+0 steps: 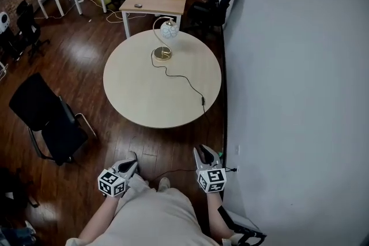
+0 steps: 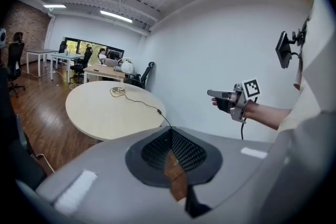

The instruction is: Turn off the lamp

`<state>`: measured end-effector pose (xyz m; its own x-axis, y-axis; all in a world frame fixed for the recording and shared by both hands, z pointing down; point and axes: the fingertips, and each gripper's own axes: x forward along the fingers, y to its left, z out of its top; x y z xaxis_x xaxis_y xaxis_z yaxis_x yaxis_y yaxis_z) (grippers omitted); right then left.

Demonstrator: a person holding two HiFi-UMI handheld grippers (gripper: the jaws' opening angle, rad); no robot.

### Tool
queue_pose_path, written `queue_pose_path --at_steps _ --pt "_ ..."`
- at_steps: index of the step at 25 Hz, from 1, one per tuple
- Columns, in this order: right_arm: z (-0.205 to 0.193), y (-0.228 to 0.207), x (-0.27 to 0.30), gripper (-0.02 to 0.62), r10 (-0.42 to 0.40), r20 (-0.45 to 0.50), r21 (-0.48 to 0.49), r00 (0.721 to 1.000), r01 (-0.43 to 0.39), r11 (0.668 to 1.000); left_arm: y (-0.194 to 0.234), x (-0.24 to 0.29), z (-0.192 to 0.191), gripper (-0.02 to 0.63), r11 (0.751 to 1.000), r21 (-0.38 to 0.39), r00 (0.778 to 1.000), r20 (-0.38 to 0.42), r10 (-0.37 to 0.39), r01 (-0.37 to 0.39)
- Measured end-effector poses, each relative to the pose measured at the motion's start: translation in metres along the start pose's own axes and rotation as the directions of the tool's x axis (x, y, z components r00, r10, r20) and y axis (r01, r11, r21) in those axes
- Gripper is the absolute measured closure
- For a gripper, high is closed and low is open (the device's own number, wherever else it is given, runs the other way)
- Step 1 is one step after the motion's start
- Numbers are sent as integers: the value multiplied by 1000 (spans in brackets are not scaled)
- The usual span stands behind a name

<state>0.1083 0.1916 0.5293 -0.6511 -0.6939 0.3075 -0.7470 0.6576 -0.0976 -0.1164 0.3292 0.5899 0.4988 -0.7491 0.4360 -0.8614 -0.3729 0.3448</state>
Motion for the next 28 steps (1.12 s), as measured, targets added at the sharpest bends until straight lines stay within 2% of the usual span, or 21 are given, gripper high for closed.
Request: queue_pose_path --at_steps 5,11,15,18,21,24,28 --pt "5 -2 -8 502 -24 1 -19 1000 24 1000 8 -8 38 620 1000 0 993 110 29 -29" --pt "9 18 5 502 -18 -39 -126 999 13 992 14 -14 51 620 1000 24 992 123 -16 13" --pt "40 34 37 502 -14 -26 -164 1000 9 986 32 -19 69 620 999 48 988 154 -31 24" --pt "38 54 51 502 -25 -90 -197 996 7 980 45 -27 70 620 998 50 991 126 -51 45" --pt "40 57 51 502 -88 -155 -254 984 46 966 46 -26 67 620 995 45 992 91 -89 85" --pt "46 55 53 526 -158 -166 -271 973 109 956 46 -27 67 620 991 60 990 68 -121 117" --pt "49 60 57 528 -174 -171 -256 970 127 958 51 -29 66 620 988 66 988 51 -143 140"
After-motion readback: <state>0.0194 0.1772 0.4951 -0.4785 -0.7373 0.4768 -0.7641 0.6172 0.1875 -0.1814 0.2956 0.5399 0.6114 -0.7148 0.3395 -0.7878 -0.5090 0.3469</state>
